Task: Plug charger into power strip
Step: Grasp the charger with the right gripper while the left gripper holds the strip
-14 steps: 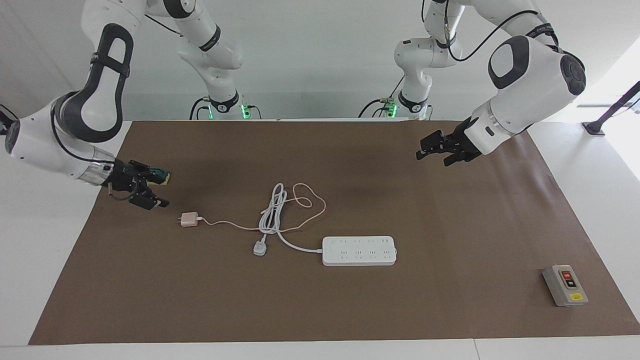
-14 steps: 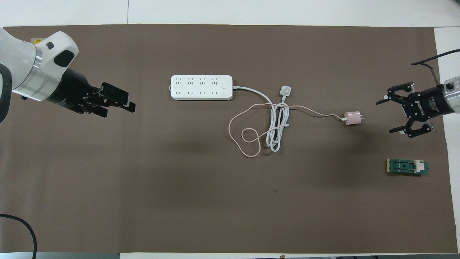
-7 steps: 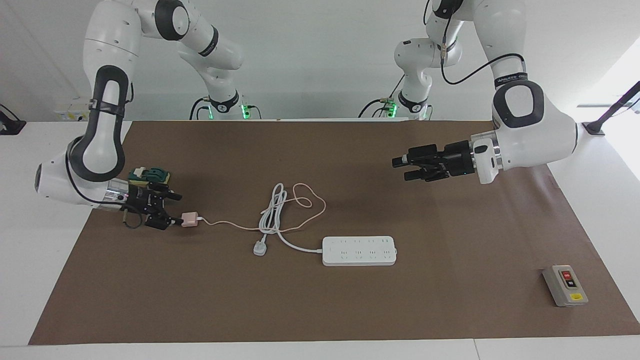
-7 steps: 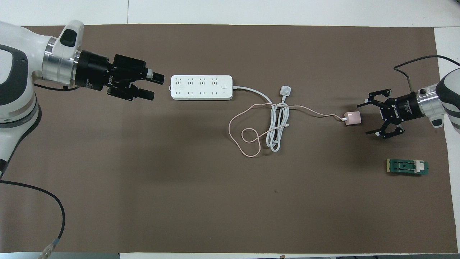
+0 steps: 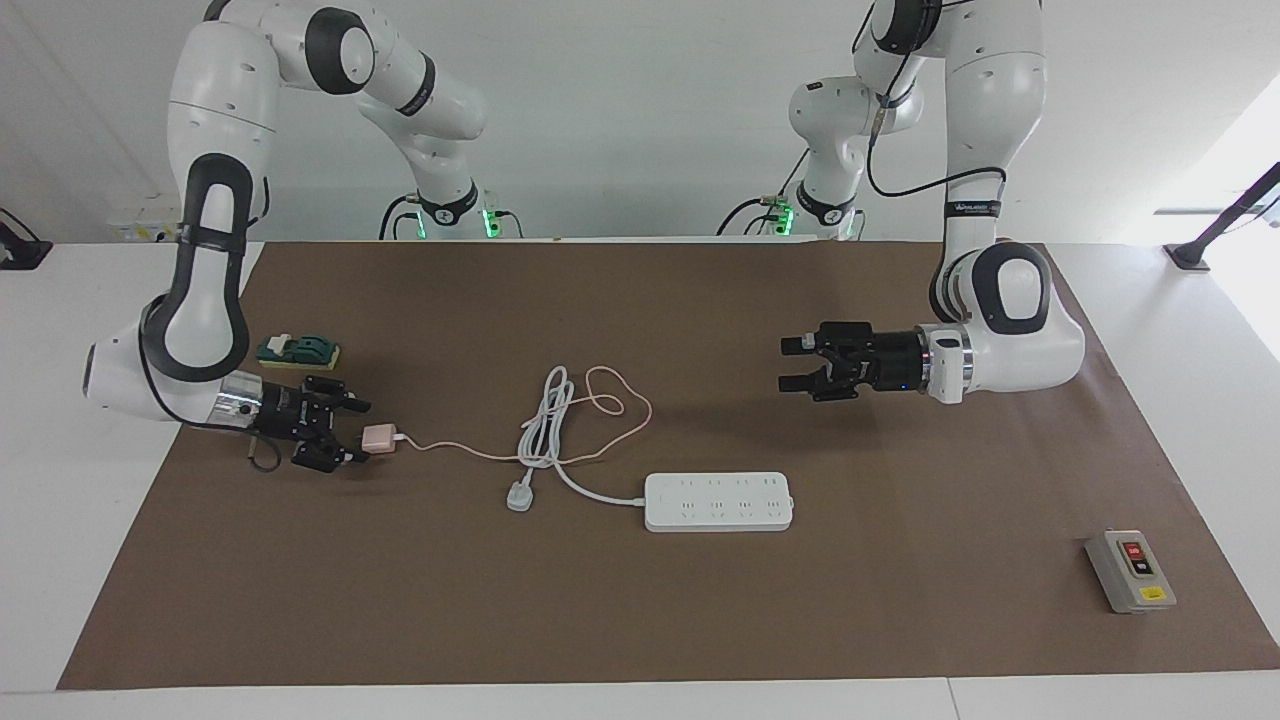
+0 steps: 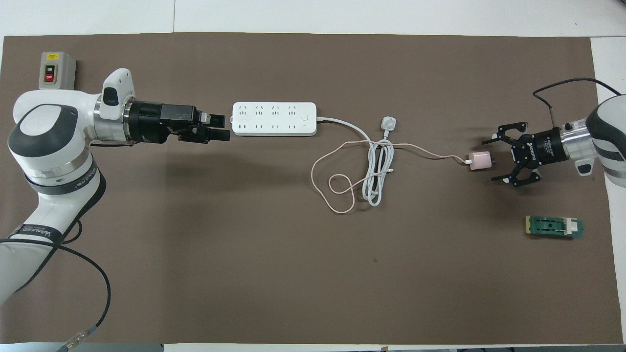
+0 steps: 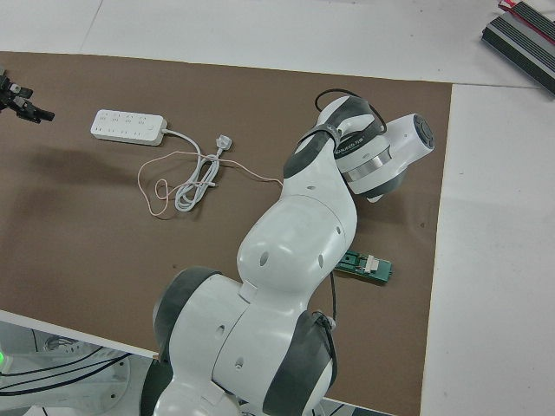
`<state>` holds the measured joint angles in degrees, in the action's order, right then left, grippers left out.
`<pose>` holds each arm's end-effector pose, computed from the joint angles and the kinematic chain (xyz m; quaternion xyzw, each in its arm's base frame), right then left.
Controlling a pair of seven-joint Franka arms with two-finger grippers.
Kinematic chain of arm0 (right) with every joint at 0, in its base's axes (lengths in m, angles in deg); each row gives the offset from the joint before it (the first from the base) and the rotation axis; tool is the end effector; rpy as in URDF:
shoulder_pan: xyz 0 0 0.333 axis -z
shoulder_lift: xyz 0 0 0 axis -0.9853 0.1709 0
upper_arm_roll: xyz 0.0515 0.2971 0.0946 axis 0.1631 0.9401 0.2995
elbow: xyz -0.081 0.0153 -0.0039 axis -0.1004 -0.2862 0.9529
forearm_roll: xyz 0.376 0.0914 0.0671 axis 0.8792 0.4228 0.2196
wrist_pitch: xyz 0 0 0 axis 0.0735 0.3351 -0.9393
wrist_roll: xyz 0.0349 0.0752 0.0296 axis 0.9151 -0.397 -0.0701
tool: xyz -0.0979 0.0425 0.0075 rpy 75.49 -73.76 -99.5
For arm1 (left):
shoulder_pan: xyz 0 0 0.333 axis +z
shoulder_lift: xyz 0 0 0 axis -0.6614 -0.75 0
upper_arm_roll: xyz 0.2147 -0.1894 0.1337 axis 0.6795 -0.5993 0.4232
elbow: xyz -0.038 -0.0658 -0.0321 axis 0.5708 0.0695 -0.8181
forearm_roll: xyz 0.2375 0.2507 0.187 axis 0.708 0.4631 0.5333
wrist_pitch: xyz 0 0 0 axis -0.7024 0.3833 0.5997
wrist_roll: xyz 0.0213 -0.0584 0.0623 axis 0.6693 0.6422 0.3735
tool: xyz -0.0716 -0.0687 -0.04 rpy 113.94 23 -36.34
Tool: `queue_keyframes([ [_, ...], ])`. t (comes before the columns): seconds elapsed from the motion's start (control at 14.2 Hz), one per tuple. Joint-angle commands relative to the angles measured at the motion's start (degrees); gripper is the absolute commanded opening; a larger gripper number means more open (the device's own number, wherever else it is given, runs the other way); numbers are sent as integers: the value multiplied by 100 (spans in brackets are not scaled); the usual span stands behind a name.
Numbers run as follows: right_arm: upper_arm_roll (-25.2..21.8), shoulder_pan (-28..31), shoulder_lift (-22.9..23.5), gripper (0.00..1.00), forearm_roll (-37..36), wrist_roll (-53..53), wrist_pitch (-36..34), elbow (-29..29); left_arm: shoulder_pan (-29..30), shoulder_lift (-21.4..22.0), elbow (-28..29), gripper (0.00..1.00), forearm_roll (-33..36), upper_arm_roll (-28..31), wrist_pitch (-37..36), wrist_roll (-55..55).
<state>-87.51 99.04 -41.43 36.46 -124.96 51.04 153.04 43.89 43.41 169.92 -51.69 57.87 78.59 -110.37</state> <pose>0.5983 -0.1509 0.2463 -0.7213 0.5780 0.2825 0.2567 0.6069 -0.1403 0.3705 0.7402 -0.0366 -0.0439 0.6700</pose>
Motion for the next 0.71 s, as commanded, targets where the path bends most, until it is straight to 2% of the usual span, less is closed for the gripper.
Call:
queue_keyframes([
  [0.0, 55, 19, 41, 100, 146, 83, 144, 17, 51, -173, 303, 100, -572, -17, -89, -809],
  [0.14, 55, 2, 41, 100, 146, 153, 267, 122, 7, -323, 329, 100, -661, -8, -71, -952],
  [0.21, 55, -7, 41, 89, 146, 179, 294, 166, -11, -349, 373, 100, -661, -8, -37, -943],
  [0.28, 55, -7, 41, 75, 146, 249, 355, 227, -37, -428, 451, 100, -670, 1, -10, -952],
  [0.42, 63, -7, 41, 52, 155, 294, 399, 272, -125, -516, 487, 100, -713, 1, -10, -943],
  [0.49, 64, -7, 32, 28, 155, 364, 391, 272, -177, -525, 487, 100, -775, 9, 16, -917],
  [0.57, 64, -16, 32, 0, 146, 434, 391, 272, -274, -525, 487, 100, -784, 10, 156, -908],
  [0.64, 64, -16, 32, 0, 146, 443, 391, 263, -292, -525, 479, 99, -784, 10, 322, -891],
])
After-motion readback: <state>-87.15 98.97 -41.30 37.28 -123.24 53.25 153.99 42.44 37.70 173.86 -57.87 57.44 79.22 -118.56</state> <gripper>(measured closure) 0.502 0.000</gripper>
